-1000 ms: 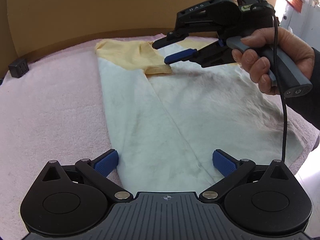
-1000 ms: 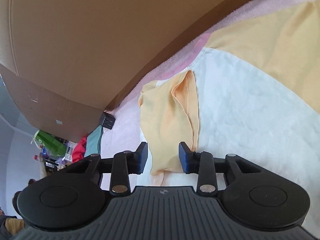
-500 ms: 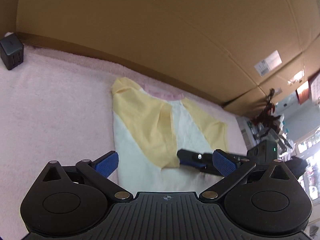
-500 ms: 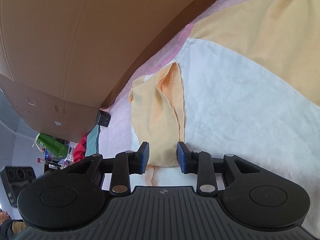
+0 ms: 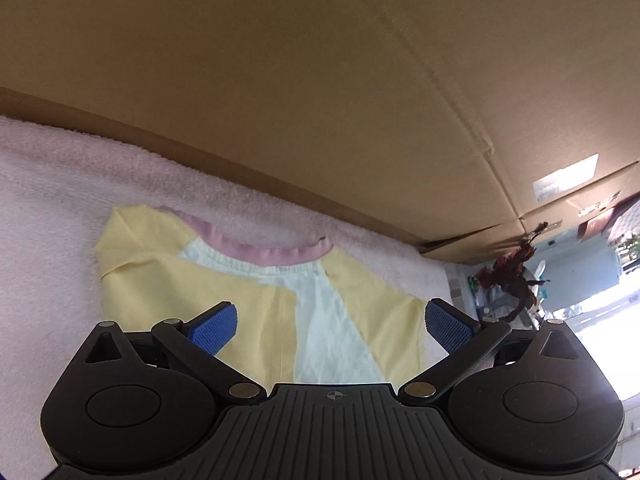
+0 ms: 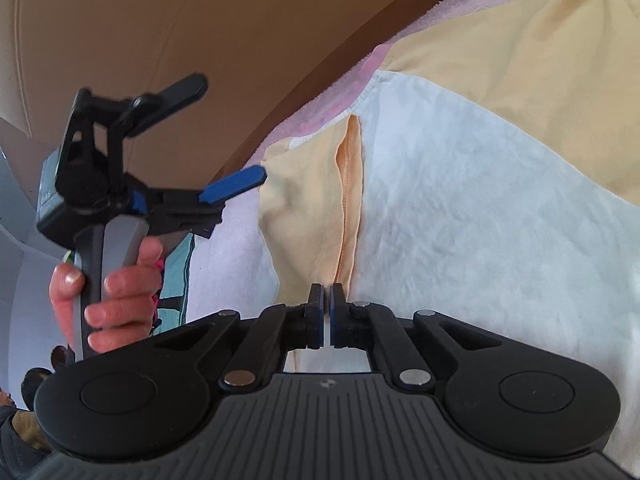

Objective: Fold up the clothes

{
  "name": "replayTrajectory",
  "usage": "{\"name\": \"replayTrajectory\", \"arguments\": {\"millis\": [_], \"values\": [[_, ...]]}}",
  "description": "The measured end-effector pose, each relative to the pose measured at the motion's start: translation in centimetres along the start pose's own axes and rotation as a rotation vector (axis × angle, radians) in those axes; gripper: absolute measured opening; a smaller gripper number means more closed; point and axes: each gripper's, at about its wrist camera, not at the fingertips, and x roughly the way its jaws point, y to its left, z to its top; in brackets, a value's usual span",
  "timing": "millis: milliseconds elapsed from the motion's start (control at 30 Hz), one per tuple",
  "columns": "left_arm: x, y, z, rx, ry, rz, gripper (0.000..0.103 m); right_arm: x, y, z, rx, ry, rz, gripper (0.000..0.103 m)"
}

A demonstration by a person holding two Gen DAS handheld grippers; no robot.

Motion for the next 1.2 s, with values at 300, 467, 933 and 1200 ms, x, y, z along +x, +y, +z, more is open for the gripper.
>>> {"name": "replayTrajectory", "arguments": {"millis": [300,467,933,1200], "values": [[-0.4,2.0,-0.2,-0.018,-0.038,-0.011,0.103,-1.7,1.2,0.5,-0.083,-0.088,-0.088,0.01],[-5.1,4.7,-0.4,-0.08,-0.155,0.057,0.103,-1.9,2.3,1.9,-0.077,-0.146,-0.011,0.01],[-4.5,9.7,1.0,-0.19,-0.159,-0.02,0.103,6.0,3.4,0.5,-0.042,-0.076,0.036,0.039],[-2.9,10.7,1.7,-0.257,-0.091,-0.163,0.103,5.5,4.0,-0.2,-0.092,-0.08,0.018,0.038]]}}
